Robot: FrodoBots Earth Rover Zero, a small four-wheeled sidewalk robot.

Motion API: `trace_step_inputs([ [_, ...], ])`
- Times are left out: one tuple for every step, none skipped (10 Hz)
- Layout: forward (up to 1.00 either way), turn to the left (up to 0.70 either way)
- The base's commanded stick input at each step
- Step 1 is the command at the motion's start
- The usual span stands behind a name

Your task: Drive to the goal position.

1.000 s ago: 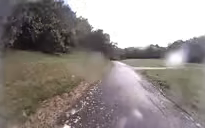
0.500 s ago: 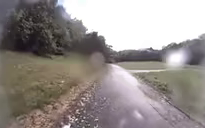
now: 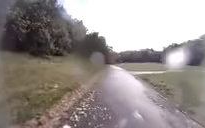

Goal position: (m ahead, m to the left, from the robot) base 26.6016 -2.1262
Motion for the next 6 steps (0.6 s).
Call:
trace_step_inputs([
  [0.7, 0.0],
  [0.7, -0.01],
  [0.7, -0.03],
  [0.7, -0.19],
  [0.7, 0.0],
  [0.7, 0.0],
])
